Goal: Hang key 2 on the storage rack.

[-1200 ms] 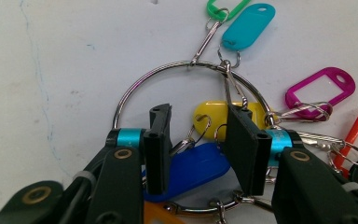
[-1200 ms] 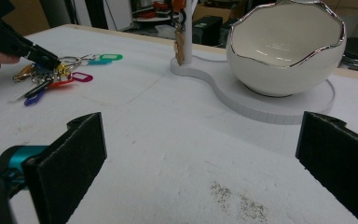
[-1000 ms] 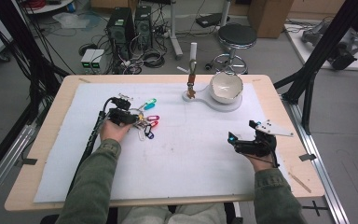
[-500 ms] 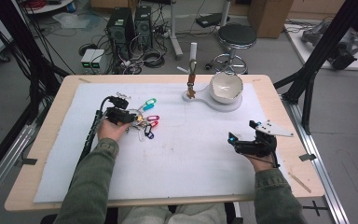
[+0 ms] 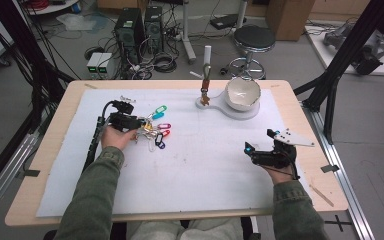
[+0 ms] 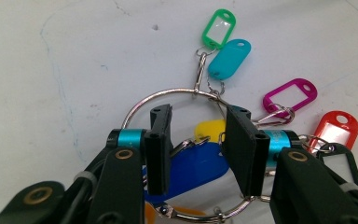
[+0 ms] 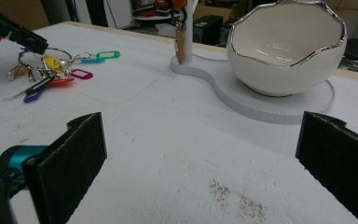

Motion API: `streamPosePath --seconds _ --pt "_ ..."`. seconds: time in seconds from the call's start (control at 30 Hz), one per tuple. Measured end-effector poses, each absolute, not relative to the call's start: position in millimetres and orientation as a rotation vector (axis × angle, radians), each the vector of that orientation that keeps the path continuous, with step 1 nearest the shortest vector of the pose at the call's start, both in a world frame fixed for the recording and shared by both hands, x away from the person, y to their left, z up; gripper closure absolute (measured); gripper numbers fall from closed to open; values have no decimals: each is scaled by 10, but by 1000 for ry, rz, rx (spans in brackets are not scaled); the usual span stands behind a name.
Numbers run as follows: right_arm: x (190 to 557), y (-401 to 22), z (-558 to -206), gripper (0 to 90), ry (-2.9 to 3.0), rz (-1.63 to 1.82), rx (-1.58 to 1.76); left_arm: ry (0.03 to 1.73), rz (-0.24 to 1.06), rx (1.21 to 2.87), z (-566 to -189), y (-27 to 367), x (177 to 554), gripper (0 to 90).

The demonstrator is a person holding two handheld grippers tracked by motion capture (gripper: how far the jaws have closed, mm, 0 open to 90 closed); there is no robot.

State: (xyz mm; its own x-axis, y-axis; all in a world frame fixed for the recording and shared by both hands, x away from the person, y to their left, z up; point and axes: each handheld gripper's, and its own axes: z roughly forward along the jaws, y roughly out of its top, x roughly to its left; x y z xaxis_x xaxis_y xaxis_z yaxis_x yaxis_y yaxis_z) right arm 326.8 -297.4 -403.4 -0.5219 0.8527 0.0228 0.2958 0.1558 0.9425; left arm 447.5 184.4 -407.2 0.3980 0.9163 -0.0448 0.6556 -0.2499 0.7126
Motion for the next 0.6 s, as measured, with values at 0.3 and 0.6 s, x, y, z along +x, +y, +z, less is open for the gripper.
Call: streamPosePath --seconds 0.3,0.6 --pt "3267 -2976 -4033 7 1906 1368 1090 1322 516 2006 -4003 1863 4444 620" --pt "3268 -2974 -4034 7 1907 1369 1087 1275 525 2024 -3864 1805 4420 620"
